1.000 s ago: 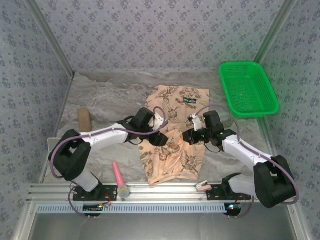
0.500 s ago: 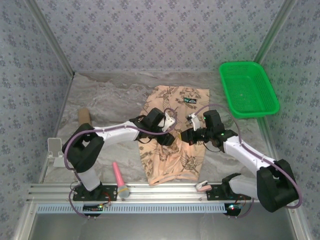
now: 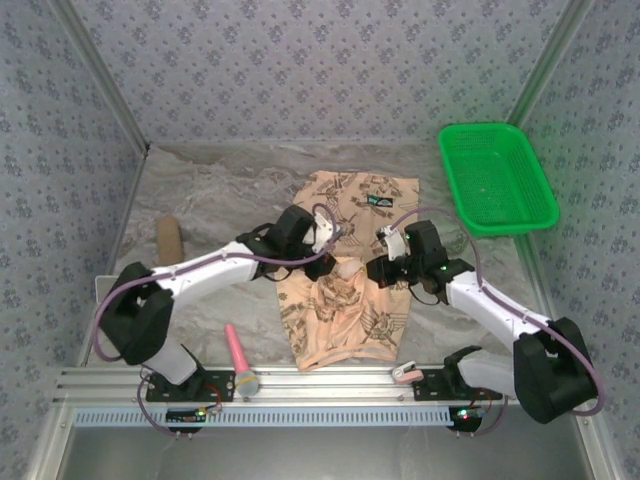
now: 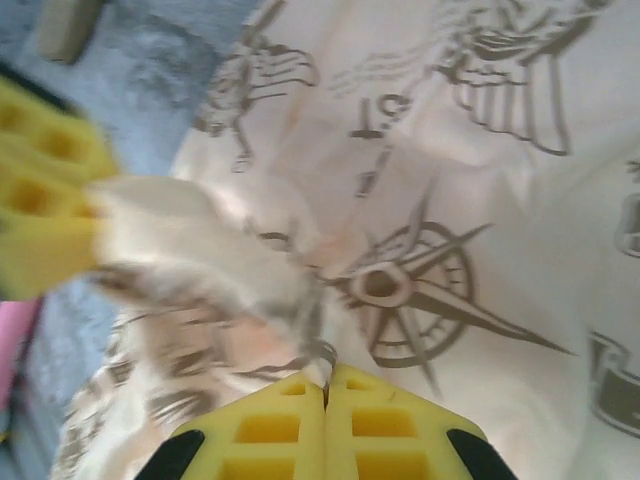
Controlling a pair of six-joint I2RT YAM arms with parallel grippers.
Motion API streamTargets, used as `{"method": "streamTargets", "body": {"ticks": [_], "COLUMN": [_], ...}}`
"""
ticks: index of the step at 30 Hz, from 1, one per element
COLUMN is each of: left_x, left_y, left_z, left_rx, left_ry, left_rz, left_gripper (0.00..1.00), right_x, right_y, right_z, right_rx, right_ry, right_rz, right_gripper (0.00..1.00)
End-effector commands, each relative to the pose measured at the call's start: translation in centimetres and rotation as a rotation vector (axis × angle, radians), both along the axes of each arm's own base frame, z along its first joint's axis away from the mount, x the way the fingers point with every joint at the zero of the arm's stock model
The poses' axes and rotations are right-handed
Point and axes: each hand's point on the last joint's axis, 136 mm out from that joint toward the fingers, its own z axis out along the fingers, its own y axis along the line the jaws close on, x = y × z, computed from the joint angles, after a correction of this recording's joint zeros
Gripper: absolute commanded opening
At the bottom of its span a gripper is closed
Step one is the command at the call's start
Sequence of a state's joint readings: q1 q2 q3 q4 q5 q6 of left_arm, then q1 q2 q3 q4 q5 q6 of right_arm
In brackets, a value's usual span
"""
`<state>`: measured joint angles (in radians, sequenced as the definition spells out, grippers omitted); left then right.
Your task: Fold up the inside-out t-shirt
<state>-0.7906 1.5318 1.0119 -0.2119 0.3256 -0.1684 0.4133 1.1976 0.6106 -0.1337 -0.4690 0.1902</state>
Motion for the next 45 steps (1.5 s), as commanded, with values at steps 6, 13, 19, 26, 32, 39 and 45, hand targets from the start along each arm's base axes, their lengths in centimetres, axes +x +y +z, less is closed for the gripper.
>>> {"method": "streamTargets", "body": {"ticks": [6, 13, 19, 26, 32, 39, 45], "left_x": [0.2, -0.2, -0.8, -1.0, -0.5, 1.3, 5.3], "left_y": [3.0, 1.8, 2.0, 2.1, 1.9, 3.8, 6.9], "left_z": [0.4, 1.3, 1.2, 1.3, 1.6, -0.3, -3.9], "left_rx": [-0.220, -0.312, -0.341, -0.364, -0.378, -0.327, -0.229], "left_ry": [0.290, 0.452, 0.561, 0.599, 0.611, 0.613, 0.579], "left_rz": [0.111, 0.117, 0.119, 0.118, 0.122, 0.228, 0.429], "left_gripper": [0.00, 0.00, 0.00, 0.00, 0.00, 0.02, 0.12], "right_x": [3.2, -0.8, -3.9, -2.9, -2.5, -3.6, -1.5], "right_y": [-0.7, 2.8, 6.8, 6.7, 6.8, 6.3, 4.5], "right_z": [-1.0, 4.2, 4.5, 0.1, -0.4, 2.6, 3.6], "right_rx": [-0.151, -0.159, -0.220, -0.450, -0.481, -0.358, -0.311], "right_ry": [-0.020, -0.410, -0.736, -0.780, -0.851, -0.936, -0.875], "right_rz": [-0.106, 0.186, 0.577, 0.843, 0.909, 0.846, 0.696], "right_gripper": [0.31, 0.44, 0.50, 0.49, 0.00, 0.00, 0.02]}}
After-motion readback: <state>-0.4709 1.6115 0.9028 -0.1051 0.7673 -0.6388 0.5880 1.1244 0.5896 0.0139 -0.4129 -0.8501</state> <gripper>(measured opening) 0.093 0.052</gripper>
